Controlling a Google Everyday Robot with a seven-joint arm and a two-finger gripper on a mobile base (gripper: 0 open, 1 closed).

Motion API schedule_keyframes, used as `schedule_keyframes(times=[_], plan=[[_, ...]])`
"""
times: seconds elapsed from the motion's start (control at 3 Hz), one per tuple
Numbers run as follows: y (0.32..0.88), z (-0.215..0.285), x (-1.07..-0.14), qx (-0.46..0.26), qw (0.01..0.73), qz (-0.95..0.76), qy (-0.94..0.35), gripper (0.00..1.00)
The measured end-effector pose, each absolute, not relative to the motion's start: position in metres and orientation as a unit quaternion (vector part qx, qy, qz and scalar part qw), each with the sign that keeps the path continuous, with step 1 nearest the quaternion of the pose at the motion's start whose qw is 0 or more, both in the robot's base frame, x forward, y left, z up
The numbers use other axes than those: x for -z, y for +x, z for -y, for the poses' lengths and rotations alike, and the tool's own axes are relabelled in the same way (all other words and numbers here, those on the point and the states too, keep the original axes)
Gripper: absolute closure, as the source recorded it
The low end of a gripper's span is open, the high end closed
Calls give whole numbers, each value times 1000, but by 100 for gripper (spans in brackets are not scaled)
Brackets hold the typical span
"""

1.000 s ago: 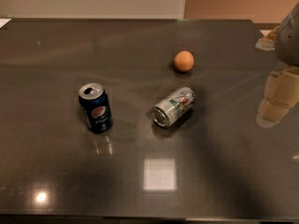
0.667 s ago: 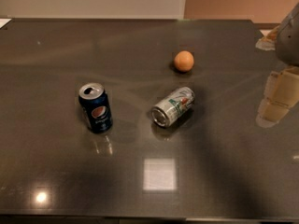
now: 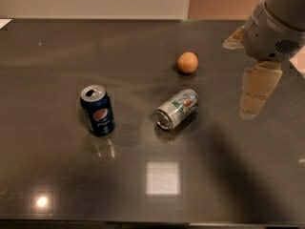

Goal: Place 7up can upright

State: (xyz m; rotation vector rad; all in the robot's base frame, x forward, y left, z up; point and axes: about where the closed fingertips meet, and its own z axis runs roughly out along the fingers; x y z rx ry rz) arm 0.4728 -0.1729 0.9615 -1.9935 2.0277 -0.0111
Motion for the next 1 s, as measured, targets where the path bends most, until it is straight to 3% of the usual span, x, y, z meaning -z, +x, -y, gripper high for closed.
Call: schedule_keyframes(times=[1.0], plan=[[493, 97, -913, -22, 112, -576, -809, 0]])
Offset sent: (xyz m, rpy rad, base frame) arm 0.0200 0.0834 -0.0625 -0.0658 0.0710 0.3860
